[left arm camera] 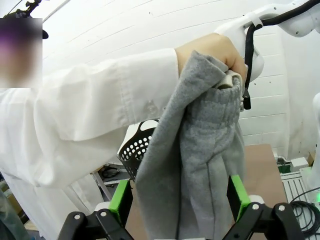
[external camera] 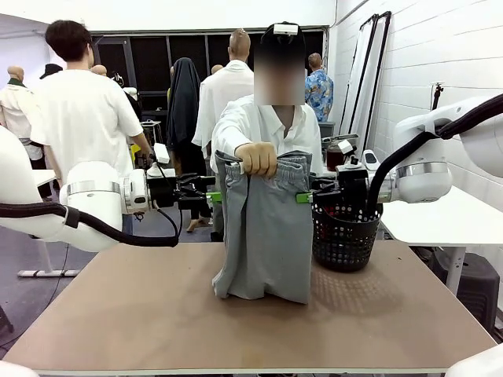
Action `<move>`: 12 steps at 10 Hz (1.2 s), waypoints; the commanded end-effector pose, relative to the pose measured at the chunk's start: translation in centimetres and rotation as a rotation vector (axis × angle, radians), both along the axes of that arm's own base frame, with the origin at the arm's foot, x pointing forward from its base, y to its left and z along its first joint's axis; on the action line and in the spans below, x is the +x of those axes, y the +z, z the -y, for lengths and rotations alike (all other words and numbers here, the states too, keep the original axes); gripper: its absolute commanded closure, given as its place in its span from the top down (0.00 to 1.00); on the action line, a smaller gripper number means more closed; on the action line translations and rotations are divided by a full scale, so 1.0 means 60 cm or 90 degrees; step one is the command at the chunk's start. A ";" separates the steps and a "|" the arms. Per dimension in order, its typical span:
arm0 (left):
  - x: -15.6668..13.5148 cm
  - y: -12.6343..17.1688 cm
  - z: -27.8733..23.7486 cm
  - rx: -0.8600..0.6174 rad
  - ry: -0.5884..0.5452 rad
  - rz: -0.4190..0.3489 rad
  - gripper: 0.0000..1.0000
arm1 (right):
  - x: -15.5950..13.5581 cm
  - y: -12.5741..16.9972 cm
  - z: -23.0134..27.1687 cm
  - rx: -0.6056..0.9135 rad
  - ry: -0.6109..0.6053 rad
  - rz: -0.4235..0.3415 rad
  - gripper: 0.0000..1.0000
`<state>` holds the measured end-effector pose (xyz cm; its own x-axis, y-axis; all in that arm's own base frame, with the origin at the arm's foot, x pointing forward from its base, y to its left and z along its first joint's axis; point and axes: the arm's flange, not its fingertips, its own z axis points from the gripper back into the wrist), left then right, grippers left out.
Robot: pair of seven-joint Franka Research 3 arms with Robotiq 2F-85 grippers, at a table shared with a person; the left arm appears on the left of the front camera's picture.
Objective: Fold the training pants.
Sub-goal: Release the ends of the Training pants and then grab the overlapped ends.
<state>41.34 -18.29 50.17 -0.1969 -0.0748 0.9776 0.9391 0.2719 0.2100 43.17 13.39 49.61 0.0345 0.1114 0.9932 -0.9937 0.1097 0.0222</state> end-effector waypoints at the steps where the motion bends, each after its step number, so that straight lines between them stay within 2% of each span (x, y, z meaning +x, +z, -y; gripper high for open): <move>1: 0.014 -0.007 0.004 -0.018 0.008 0.032 1.00 | -0.006 -0.010 -0.013 0.013 -0.016 0.012 1.00; 4: 0.024 -0.008 0.022 -0.021 0.006 0.044 1.00 | -0.005 -0.009 -0.019 0.012 -0.010 0.011 1.00; 8: 0.029 -0.013 0.051 -0.026 -0.036 0.021 1.00 | -0.007 -0.005 -0.017 0.009 0.006 -0.002 1.00; 12: 0.035 -0.018 0.066 -0.026 -0.054 0.019 1.00 | -0.015 -0.002 -0.024 0.009 0.034 -0.013 1.00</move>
